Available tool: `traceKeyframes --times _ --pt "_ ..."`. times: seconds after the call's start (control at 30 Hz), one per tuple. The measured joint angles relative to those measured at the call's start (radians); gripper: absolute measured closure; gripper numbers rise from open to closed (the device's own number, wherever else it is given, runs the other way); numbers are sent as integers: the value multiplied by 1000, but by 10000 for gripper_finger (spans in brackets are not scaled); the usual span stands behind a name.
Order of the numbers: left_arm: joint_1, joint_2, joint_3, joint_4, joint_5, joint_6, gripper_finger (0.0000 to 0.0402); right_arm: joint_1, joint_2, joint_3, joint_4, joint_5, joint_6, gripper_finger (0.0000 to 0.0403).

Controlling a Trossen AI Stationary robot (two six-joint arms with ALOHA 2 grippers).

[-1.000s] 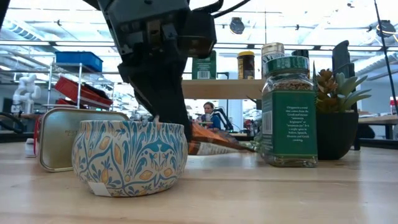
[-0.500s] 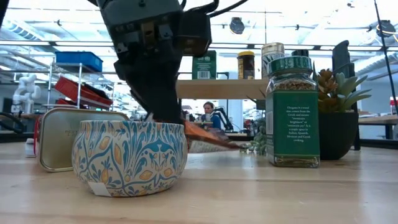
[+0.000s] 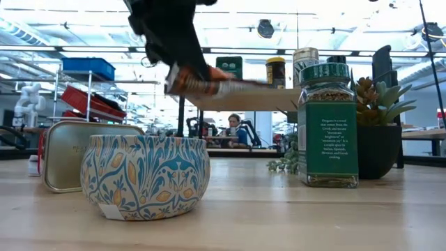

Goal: Shelf spices
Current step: Put the orange seasoning bag on the shelf

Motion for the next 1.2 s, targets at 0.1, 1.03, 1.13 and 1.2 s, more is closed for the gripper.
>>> traceKeyframes --times 0.1,1.03,1.13,1.2 --pt "-14 -32 0 -19 -105 1 327 0 20 0 -1 30 12 87" --pt "-71 40 0 657 -784 762 327 2 -62 -431 805 212 92 87" --pt "-69 69 0 744 -823 840 327 8 -58 -438 828 268 92 87" --pt "-70 84 0 815 -825 900 327 15 -55 -440 828 306 80 87"
